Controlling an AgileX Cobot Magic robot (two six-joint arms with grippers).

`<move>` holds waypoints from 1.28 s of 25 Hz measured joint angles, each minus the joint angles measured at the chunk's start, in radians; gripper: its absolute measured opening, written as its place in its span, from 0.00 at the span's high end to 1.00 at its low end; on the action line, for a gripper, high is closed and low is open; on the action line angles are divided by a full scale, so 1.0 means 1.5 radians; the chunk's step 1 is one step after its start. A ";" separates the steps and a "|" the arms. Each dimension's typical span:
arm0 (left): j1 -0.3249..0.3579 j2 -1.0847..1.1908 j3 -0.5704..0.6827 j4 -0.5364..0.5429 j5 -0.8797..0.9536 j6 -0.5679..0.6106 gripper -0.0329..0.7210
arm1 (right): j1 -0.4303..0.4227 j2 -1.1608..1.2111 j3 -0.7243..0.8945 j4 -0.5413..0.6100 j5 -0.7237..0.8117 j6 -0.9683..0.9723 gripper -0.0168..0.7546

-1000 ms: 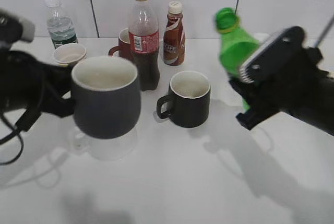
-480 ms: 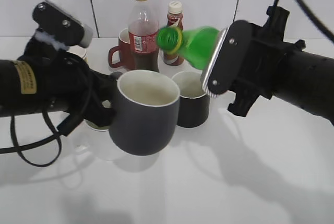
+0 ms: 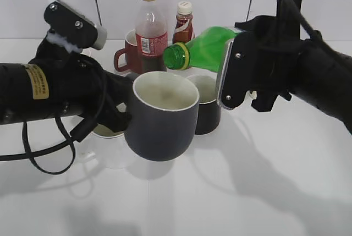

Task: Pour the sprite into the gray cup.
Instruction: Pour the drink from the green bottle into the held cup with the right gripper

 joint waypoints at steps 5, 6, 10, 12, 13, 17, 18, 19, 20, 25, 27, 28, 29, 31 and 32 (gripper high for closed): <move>-0.001 0.000 0.000 0.000 -0.003 0.000 0.87 | 0.000 0.011 -0.003 0.001 -0.031 -0.043 0.45; -0.001 0.000 0.000 0.000 -0.003 0.000 0.87 | 0.000 0.011 -0.003 0.001 -0.033 -0.050 0.45; -0.001 0.000 0.000 0.000 -0.008 0.000 0.87 | 0.000 0.011 -0.003 0.001 -0.047 -0.079 0.45; -0.001 0.000 0.000 0.000 -0.010 0.000 0.87 | 0.000 0.011 -0.003 0.001 -0.056 -0.087 0.45; -0.001 0.000 0.000 0.000 -0.012 0.000 0.87 | 0.000 0.011 -0.003 0.001 -0.059 -0.095 0.45; -0.001 0.000 0.000 0.000 -0.015 0.000 0.87 | 0.000 0.011 -0.003 0.001 -0.064 -0.113 0.45; -0.001 0.000 0.000 0.000 -0.015 0.000 0.87 | 0.000 0.011 -0.003 0.001 -0.065 -0.116 0.45; -0.001 0.000 0.000 0.000 -0.016 0.000 0.87 | 0.000 0.011 -0.003 0.001 -0.066 -0.117 0.45; -0.001 0.000 0.000 0.000 -0.016 0.000 0.87 | 0.000 0.011 -0.003 0.001 -0.066 -0.117 0.45; -0.001 0.000 0.000 0.000 -0.017 0.000 0.87 | 0.000 0.011 -0.003 0.008 -0.066 -0.117 0.46; -0.001 0.000 0.000 0.000 -0.017 0.000 0.87 | 0.000 0.011 -0.003 0.013 -0.066 -0.117 0.46; -0.001 0.000 0.000 0.000 -0.017 0.000 0.87 | 0.000 0.011 -0.003 0.015 -0.066 -0.117 0.46; -0.001 0.000 0.000 0.000 -0.017 0.000 0.87 | 0.000 0.011 -0.003 0.016 -0.066 -0.117 0.46; -0.001 0.000 0.000 0.000 -0.017 0.000 0.87 | 0.000 0.011 -0.003 0.017 -0.065 -0.108 0.46; -0.001 0.000 0.000 0.000 -0.017 0.000 0.87 | 0.000 0.011 -0.003 0.018 -0.061 -0.096 0.46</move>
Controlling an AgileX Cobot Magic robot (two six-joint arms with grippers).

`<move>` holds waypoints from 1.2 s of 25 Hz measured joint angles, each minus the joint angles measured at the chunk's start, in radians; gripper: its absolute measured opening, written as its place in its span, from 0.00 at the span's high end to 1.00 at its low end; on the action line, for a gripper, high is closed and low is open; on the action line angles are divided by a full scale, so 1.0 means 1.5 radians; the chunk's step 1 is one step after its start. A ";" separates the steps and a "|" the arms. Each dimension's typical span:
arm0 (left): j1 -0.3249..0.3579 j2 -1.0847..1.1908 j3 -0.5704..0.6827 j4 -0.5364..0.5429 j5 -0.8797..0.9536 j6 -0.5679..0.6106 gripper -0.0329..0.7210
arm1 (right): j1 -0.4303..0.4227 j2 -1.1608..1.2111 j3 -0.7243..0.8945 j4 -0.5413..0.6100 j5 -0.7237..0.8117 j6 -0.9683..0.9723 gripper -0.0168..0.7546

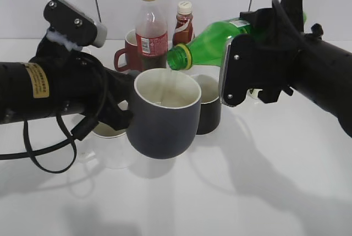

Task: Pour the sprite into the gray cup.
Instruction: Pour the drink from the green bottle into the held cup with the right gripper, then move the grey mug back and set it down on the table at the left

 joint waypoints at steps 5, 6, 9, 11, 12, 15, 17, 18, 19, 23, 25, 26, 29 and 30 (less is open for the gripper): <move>0.000 0.000 0.000 0.000 -0.012 0.000 0.87 | 0.000 0.000 0.000 -0.001 0.073 0.150 0.46; 0.000 0.000 0.000 0.000 -0.017 0.000 0.87 | 0.000 -0.001 0.000 -0.001 0.094 0.198 0.46; 0.003 0.000 0.000 0.000 -0.031 0.000 0.87 | 0.000 -0.021 0.000 -0.001 0.166 0.355 0.46; 0.016 -0.004 0.000 -0.001 -0.038 0.000 0.87 | -0.001 -0.049 0.000 -0.001 0.209 0.485 0.46; 0.024 -0.009 0.001 -0.006 -0.038 0.000 0.87 | -0.006 -0.068 0.003 -0.004 0.215 0.562 0.46; 0.079 -0.040 0.014 -0.028 -0.062 0.001 0.87 | -0.053 -0.122 0.022 -0.052 0.216 0.754 0.46; 0.140 -0.060 0.036 -0.036 -0.098 0.003 0.87 | -0.111 -0.143 0.047 -0.103 0.209 0.861 0.46; 0.176 -0.067 0.049 -0.038 -0.114 0.005 0.87 | -0.145 -0.146 0.060 -0.139 0.204 0.910 0.46; 0.207 -0.070 0.061 -0.040 -0.131 0.010 0.87 | -0.177 -0.146 0.076 -0.179 0.195 0.975 0.46; 0.353 -0.059 0.123 -0.043 -0.202 0.029 0.87 | -0.263 -0.135 0.136 -0.338 0.110 1.210 0.46; 0.416 -0.038 0.141 -0.044 -0.236 0.032 0.87 | -0.279 -0.121 0.147 -0.387 0.065 1.253 0.46; 0.438 -0.023 0.143 -0.044 -0.248 0.032 0.87 | -0.280 -0.113 0.149 -0.397 0.052 1.263 0.46; 0.489 0.037 0.146 -0.044 -0.304 0.032 0.87 | -0.282 -0.085 0.149 -0.415 0.024 1.274 0.46; 0.495 0.062 0.146 -0.043 -0.332 0.032 0.87 | -0.282 -0.077 0.150 -0.416 0.018 1.276 0.46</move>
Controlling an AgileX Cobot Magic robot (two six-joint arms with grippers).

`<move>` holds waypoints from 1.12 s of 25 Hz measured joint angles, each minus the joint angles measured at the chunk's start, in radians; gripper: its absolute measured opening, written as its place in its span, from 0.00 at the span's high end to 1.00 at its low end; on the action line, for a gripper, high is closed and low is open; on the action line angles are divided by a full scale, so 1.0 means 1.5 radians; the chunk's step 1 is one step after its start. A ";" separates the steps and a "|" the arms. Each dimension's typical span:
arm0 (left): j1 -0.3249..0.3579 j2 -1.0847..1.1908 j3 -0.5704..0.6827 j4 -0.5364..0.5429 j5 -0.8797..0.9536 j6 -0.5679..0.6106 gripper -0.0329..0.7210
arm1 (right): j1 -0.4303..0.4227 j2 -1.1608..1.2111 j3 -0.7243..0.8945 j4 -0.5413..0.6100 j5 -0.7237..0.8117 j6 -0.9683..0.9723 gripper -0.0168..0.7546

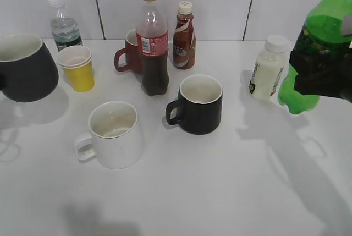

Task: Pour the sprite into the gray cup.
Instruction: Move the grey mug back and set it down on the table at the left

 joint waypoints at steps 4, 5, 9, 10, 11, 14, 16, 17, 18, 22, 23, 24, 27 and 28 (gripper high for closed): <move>0.004 0.097 0.000 0.003 -0.125 0.029 0.87 | 0.000 0.009 0.003 -0.005 -0.021 0.002 0.46; 0.004 0.123 0.000 0.003 -0.153 0.035 0.87 | 0.000 0.009 0.003 -0.007 -0.025 0.003 0.46; 0.004 0.225 0.000 0.000 -0.238 0.051 0.87 | 0.000 0.009 0.003 -0.022 -0.027 0.004 0.46; 0.004 0.247 0.000 0.000 -0.251 0.052 0.87 | 0.000 0.009 0.003 -0.030 -0.027 0.004 0.46; 0.004 0.266 0.000 0.000 -0.265 0.053 0.87 | 0.000 0.009 0.003 -0.030 -0.027 0.004 0.46; 0.004 0.303 0.000 0.000 -0.292 0.054 0.87 | 0.000 0.009 0.003 -0.046 -0.028 0.004 0.46; 0.004 0.314 0.000 0.000 -0.298 0.054 0.87 | 0.000 0.009 0.003 -0.046 -0.028 0.004 0.46; 0.004 0.319 0.000 0.000 -0.301 0.054 0.87 | 0.000 0.009 0.003 -0.046 -0.028 0.004 0.46; 0.004 0.322 0.000 0.000 -0.301 0.054 0.87 | 0.000 0.009 0.003 -0.046 -0.028 0.004 0.46; 0.004 0.330 0.000 0.000 -0.298 0.054 0.87 | 0.000 0.009 0.003 -0.046 -0.028 0.004 0.46; 0.004 0.331 0.000 0.000 -0.294 0.054 0.87 | 0.000 0.009 0.003 -0.046 -0.028 0.004 0.46; 0.004 0.331 0.000 0.000 -0.290 0.054 0.87 | 0.000 0.009 0.003 -0.046 -0.028 0.004 0.46; 0.004 0.331 -0.001 0.000 -0.284 0.054 0.85 | 0.000 0.009 0.003 -0.046 -0.028 0.004 0.46; 0.004 0.331 -0.001 0.000 -0.284 0.053 0.85 | 0.000 0.009 0.003 -0.046 -0.028 0.004 0.46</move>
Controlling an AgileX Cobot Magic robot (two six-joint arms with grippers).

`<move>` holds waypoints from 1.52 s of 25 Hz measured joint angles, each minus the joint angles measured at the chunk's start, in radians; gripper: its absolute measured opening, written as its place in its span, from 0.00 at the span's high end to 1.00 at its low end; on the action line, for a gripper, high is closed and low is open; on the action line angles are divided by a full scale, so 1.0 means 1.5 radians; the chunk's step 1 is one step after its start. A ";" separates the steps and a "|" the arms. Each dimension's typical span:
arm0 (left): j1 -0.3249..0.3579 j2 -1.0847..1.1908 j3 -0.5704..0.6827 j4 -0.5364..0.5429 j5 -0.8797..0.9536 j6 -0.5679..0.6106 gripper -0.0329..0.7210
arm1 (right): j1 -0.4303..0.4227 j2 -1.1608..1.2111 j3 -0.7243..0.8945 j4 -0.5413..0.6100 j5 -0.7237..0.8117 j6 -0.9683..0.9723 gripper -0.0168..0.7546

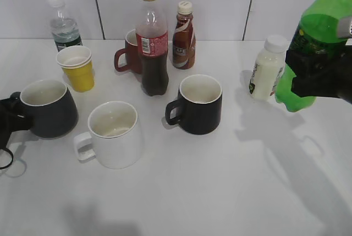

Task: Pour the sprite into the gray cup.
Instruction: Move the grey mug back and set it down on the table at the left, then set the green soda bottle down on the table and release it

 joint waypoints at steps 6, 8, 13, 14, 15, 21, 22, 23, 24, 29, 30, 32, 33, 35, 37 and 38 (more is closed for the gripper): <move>0.000 0.000 0.000 -0.001 0.005 -0.005 0.80 | 0.000 0.000 0.000 0.000 0.000 0.000 0.46; 0.000 0.000 0.001 -0.001 0.003 -0.007 0.77 | 0.000 0.000 0.000 0.000 0.000 0.000 0.46; 0.000 -0.001 0.042 -0.001 -0.040 -0.007 0.67 | 0.000 0.000 0.000 0.001 0.000 0.000 0.46; 0.000 -0.001 0.052 -0.001 -0.046 -0.007 0.65 | 0.000 0.000 0.000 0.003 0.000 0.000 0.46; 0.000 -0.001 0.064 -0.006 -0.057 -0.007 0.64 | 0.000 0.000 0.000 0.016 0.000 0.000 0.46; 0.000 -0.011 0.132 -0.006 -0.077 -0.007 0.63 | 0.000 0.051 0.000 0.131 -0.042 -0.030 0.46; 0.000 -0.016 0.140 -0.006 -0.077 -0.007 0.63 | -0.001 0.072 0.000 0.140 -0.062 -0.033 0.46; 0.000 -0.021 0.149 -0.006 -0.077 -0.007 0.63 | -0.001 0.091 0.000 0.144 -0.087 -0.033 0.46; 0.000 -0.029 0.156 -0.006 -0.077 -0.007 0.63 | -0.001 0.115 0.000 0.147 -0.109 -0.031 0.46; 0.000 -0.090 0.168 -0.005 -0.078 -0.007 0.63 | -0.001 0.212 0.014 0.153 -0.220 -0.025 0.46; 0.000 -0.102 0.168 -0.004 -0.078 -0.007 0.63 | -0.001 0.226 0.020 0.154 -0.231 -0.024 0.46; 0.000 -0.126 0.167 0.002 -0.079 -0.007 0.63 | -0.001 0.246 0.033 0.154 -0.248 -0.022 0.46; 0.000 -0.136 0.167 0.002 -0.081 -0.007 0.63 | -0.001 0.253 0.041 0.154 -0.259 -0.022 0.46; 0.000 -0.149 0.167 0.005 -0.081 -0.007 0.63 | -0.001 0.265 0.052 0.154 -0.268 -0.020 0.46; 0.000 -0.160 0.167 0.006 -0.081 -0.007 0.63 | -0.001 0.276 0.059 0.154 -0.273 -0.013 0.46; 0.000 -0.166 0.167 0.007 -0.081 -0.007 0.63 | -0.001 0.281 0.062 0.154 -0.280 -0.006 0.46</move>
